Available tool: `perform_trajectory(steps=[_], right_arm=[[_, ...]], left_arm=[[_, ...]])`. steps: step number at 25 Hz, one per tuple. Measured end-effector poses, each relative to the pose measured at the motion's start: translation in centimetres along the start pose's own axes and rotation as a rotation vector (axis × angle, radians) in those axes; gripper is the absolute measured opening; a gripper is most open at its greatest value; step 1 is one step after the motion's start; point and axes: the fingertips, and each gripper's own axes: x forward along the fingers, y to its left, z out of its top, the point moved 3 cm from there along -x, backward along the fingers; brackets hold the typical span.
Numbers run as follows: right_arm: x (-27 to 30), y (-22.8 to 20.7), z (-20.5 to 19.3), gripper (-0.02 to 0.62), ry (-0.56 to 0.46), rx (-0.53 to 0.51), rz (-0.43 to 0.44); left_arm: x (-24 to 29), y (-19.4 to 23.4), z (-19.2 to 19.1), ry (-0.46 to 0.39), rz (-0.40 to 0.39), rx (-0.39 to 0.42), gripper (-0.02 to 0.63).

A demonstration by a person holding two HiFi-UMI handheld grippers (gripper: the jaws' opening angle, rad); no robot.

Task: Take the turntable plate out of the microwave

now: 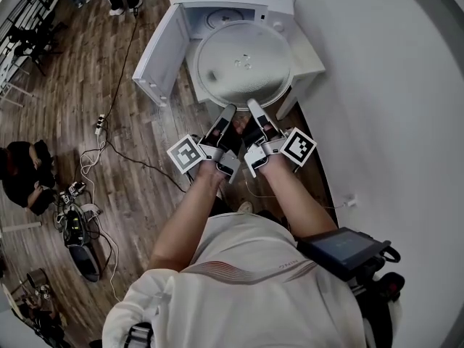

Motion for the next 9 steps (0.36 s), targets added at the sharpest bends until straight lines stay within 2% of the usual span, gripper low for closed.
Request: perform_trajectory(steps=[5,9], right_arm=[[1.0,-1.3,0.3,0.046,-0.001,0.004,-0.001],[-2.5,2.7,-2.1,0.046,-0.018,-0.013,0.020]], left_arm=[[0.7,1.2,1.0,0.006,0.009,0.008,0.044],[-2.9,-2.4,-1.6,0.018,-0.023,0.006,0.044]])
